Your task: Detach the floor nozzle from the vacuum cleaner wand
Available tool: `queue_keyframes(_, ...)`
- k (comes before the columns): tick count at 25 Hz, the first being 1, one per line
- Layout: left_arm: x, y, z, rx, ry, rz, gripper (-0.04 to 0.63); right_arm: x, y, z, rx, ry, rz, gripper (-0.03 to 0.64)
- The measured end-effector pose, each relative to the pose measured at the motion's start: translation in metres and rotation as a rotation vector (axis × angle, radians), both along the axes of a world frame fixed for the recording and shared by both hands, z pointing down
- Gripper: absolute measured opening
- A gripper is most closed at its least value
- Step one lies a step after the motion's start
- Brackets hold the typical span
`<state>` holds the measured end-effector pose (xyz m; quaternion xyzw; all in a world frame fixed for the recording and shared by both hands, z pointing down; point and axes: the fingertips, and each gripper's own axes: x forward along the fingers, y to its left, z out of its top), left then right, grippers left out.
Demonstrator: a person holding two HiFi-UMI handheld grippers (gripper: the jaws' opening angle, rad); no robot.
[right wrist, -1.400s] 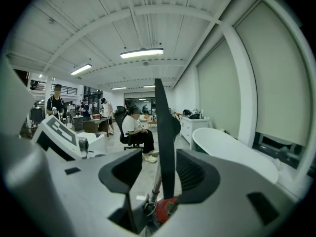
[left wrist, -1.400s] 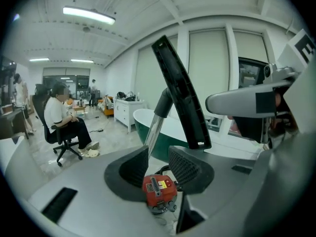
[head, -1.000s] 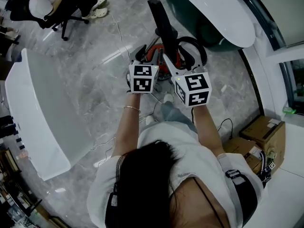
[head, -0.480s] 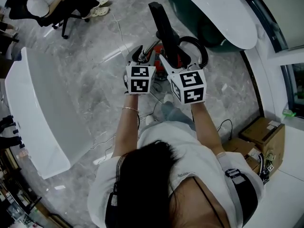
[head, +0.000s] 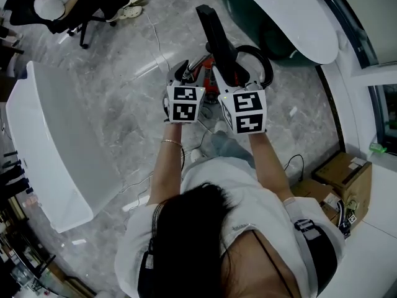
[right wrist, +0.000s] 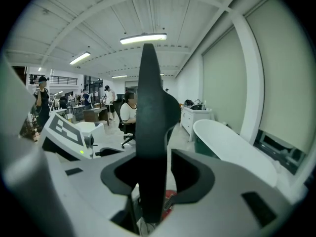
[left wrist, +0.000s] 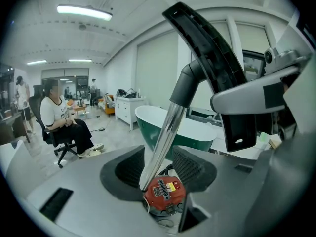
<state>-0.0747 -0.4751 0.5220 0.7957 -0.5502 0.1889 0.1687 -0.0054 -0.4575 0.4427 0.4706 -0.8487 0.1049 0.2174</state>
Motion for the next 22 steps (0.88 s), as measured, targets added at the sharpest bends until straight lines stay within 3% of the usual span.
queue_keyframes(8, -0.002, -0.004, 0.005, 0.0, 0.009, 0.022, 0.161, -0.003, -0.001, 0.001, -0.015, -0.004, 0.004, 0.138)
queue_keyframes(15, 0.008, -0.02, 0.009, 0.003, -0.034, 0.135, 0.196, -0.006, -0.004, 0.001, -0.036, -0.017, -0.013, 0.137)
queue_keyframes(22, 0.028, -0.033, 0.014, 0.008, -0.031, 0.293, 0.232, -0.008, -0.003, 0.002, -0.073, -0.049, -0.035, 0.135)
